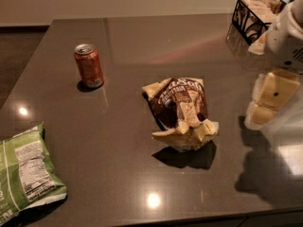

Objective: Pick brown chip bag

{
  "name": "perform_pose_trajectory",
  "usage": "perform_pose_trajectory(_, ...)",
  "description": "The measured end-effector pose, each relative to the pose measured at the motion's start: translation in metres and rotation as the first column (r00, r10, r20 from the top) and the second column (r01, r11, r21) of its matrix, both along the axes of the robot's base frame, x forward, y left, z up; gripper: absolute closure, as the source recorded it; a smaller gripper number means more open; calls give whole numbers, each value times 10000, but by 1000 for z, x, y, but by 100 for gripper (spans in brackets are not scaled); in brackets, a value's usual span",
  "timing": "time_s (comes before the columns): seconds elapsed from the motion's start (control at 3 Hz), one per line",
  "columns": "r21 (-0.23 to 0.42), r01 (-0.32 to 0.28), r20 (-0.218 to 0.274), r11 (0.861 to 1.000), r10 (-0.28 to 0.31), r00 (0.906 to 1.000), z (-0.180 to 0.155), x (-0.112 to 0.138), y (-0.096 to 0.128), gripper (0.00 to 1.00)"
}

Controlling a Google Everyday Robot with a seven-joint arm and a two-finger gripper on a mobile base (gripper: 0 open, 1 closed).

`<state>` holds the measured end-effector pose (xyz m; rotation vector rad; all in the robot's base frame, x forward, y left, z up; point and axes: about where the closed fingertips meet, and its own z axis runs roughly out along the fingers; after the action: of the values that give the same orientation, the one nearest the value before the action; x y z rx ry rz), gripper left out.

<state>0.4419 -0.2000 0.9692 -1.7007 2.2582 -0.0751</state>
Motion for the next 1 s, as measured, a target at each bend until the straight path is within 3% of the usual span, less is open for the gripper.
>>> perform_pose_trajectory(0.33,378,552,-397,9978,-537,9978,-17,10,26,0)
perform_pose_trajectory(1.0,963,1778,-1257,9793,-1653,9782,-44,17,79,0)
